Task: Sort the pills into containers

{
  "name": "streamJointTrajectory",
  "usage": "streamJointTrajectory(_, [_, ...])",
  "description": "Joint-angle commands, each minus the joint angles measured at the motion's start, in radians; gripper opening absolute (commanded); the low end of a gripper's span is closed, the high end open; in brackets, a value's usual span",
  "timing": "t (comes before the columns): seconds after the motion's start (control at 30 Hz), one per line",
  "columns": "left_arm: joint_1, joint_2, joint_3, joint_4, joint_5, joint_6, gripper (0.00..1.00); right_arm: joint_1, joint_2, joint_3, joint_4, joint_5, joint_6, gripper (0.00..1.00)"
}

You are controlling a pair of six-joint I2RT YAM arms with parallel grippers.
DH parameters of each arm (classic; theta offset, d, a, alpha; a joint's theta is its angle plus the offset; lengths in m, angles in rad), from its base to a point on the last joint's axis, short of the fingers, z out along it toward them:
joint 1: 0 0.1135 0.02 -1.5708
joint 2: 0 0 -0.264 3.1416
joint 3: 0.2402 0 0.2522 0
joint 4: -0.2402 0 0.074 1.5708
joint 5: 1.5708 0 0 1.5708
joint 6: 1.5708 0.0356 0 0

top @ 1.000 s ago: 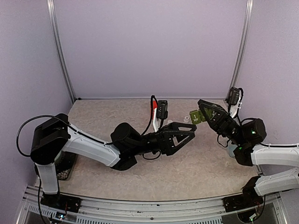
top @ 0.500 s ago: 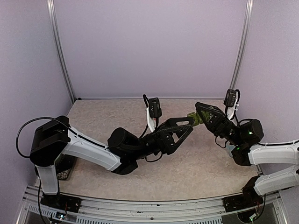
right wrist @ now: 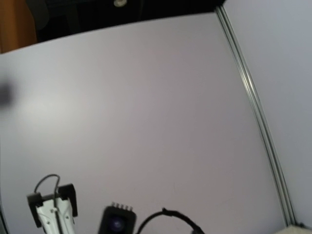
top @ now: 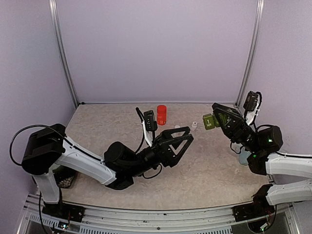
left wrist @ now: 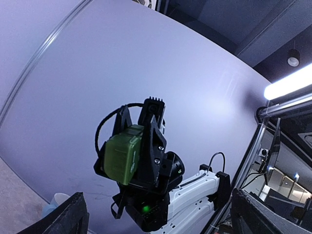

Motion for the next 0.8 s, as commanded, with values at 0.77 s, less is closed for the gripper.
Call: streamJointTrajectory(0.77, [0.031,-0.028,0.216,-0.427,0.089,0.215,0.88,-0.004,-0.075,0.059,-0.205,-0.100,0.186,0.13])
